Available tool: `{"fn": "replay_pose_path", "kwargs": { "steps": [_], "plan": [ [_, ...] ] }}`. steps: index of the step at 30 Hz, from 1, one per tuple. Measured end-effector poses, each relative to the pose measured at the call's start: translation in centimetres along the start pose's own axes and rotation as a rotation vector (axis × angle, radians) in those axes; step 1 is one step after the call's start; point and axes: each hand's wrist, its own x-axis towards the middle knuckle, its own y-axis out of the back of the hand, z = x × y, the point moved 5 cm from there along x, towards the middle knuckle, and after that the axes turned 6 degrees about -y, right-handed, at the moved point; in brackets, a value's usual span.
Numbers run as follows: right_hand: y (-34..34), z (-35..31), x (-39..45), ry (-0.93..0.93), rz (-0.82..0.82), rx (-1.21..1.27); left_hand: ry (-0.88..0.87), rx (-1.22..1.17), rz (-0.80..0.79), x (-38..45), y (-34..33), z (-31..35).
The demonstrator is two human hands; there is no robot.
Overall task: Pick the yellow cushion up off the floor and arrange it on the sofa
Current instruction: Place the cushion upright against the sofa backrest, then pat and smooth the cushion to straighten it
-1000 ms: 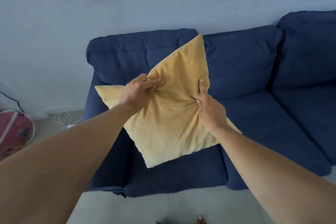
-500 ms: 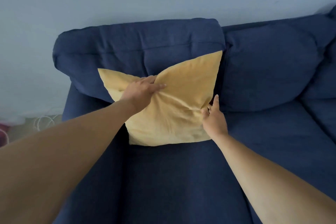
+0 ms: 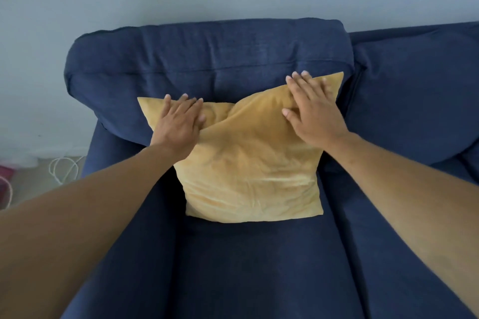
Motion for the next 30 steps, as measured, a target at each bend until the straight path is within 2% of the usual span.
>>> {"fn": "replay_pose_path", "kwargs": {
  "steps": [3, 5, 9, 13, 18, 20, 22, 24, 27, 30],
  "plan": [
    [-0.5, 0.7, 1.5, 0.03, -0.075, -0.097, -0.021, 0.006, -0.043, 1.0, -0.3, -0.7],
    [0.0, 0.1, 1.5, 0.055, -0.024, -0.096, -0.016, -0.069, 0.059, 1.1, 0.6, 0.1],
    [3.2, -0.1, 0.7, 0.044, 0.126, 0.004, 0.103, -0.199, 0.233, 0.1, 3.7, 0.6],
    [5.8, 0.8, 0.9, 0.071, 0.176, -0.022, 0.058, -0.219, 0.335, 0.4, 6.7, 1.4],
    [3.9, 1.8, 0.7, -0.041, 0.091, -0.071, 0.154, -0.22, 0.198, 1.3, 4.2, 2.0],
    [2.7, 1.9, -0.3, -0.11, 0.113, -0.062, 0.17, -0.189, 0.22, 0.7, 3.1, 2.5],
    [2.3, 1.3, -2.0, -0.127, 0.228, -0.027, 0.137, -0.126, 0.3, -0.5, 2.5, 3.8],
    [1.6, -0.3, -4.0, -0.024, 0.309, 0.007, 0.027, -0.102, 0.353, -2.3, 2.1, 5.8],
    [-1.0, -2.3, -6.0, 0.168, 0.238, -0.021, -0.187, 0.01, 0.251, -4.3, -0.7, 8.0],
    [-3.0, -1.8, -4.3, 0.144, 0.198, -0.076, -0.096, 0.092, 0.208, -3.1, -3.1, 6.6]
  ]
}}
